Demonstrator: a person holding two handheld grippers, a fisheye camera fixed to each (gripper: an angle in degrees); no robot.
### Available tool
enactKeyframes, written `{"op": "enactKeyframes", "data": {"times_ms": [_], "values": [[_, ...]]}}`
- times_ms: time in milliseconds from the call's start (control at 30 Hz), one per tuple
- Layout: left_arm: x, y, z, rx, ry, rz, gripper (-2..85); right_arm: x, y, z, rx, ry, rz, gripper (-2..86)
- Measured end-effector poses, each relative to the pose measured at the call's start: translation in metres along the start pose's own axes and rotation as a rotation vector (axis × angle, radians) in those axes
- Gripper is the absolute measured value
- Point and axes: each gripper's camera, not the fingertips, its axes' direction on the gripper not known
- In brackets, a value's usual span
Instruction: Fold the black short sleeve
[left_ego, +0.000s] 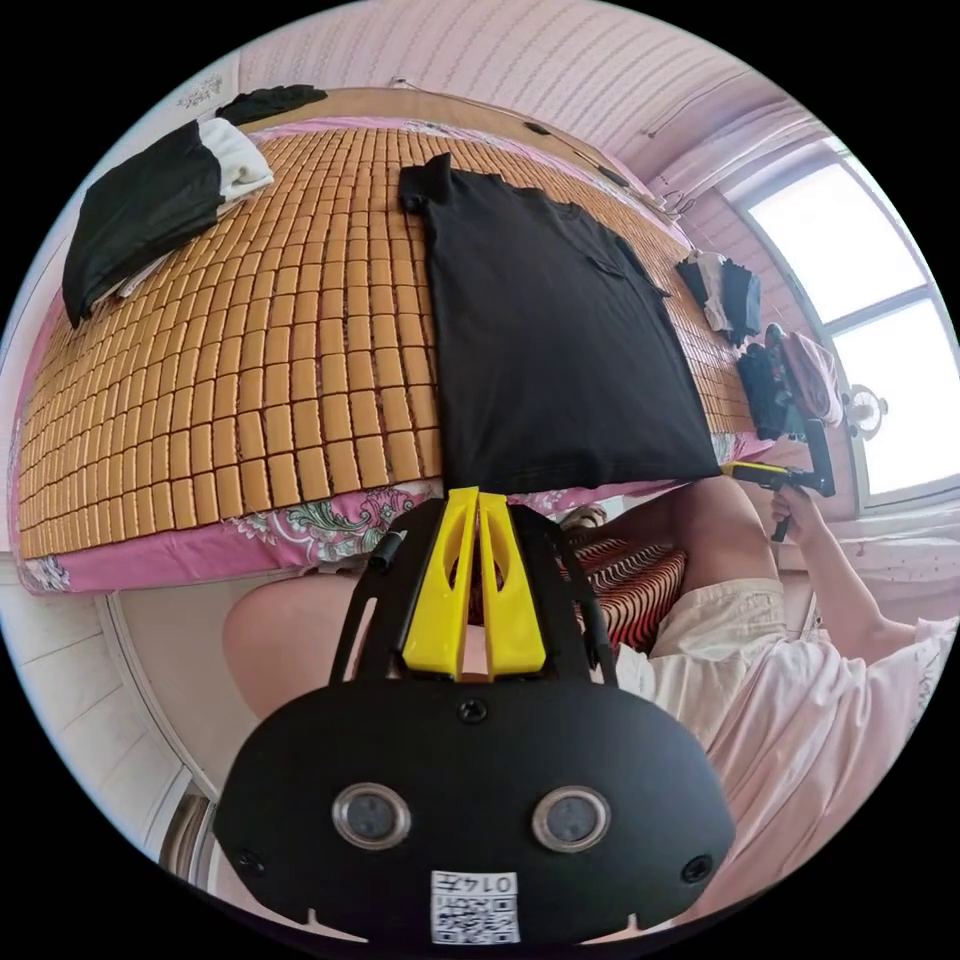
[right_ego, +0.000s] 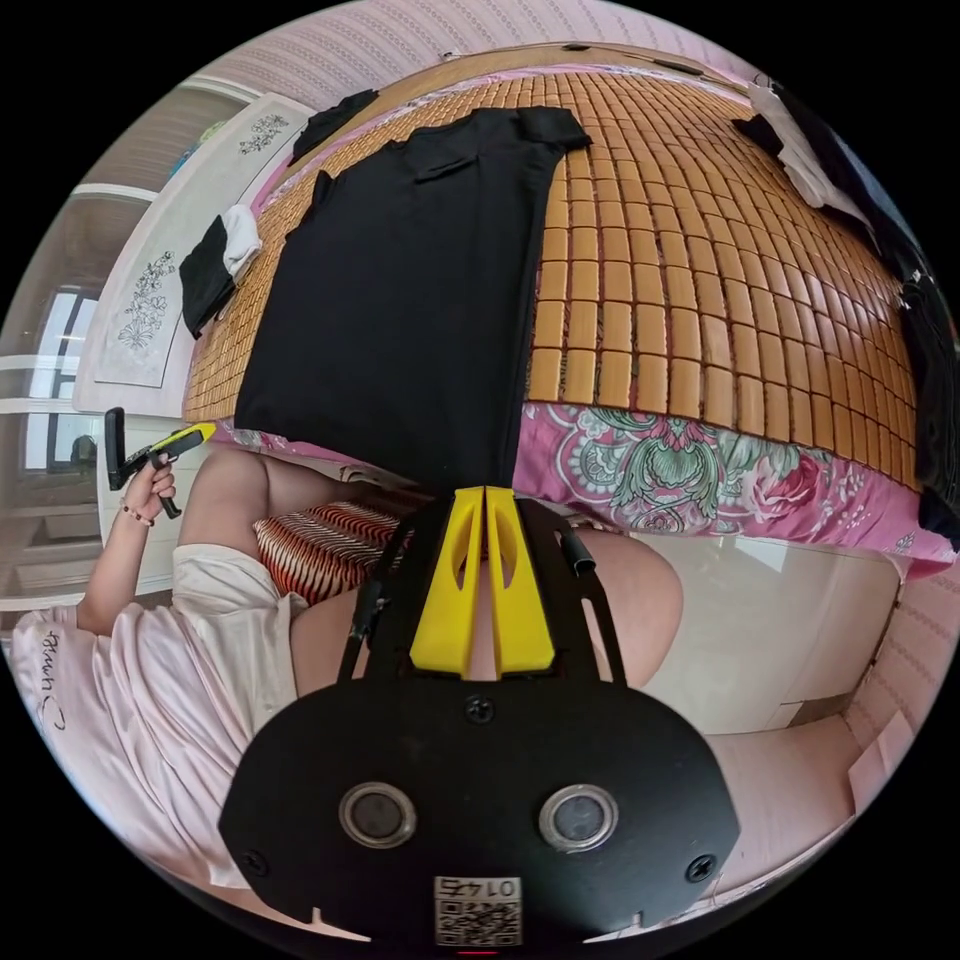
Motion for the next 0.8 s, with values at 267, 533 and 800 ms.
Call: {"op": "enactKeyframes", "data": {"times_ms": [267, 533, 800], "values": [[0.007, -0.002, 0.018, -0.055, -0.094, 0.041, 7.8, -0.020, -0.010, -0.003, 0.002, -0.033, 0.009, -0.2], [0.019, -0.023, 0.050, -0.147, -0.153, 0.080, 0.6, -0.045, -0.020, -0.010, -0.010, 0.003, -0.023, -0.2], [0.001, -0.004, 0.039, -0.193, -0.071, 0.065, 1.7, -0.061, -0.026, -0.007, -0.030, -0.015, 0.034, -0.2]]}}
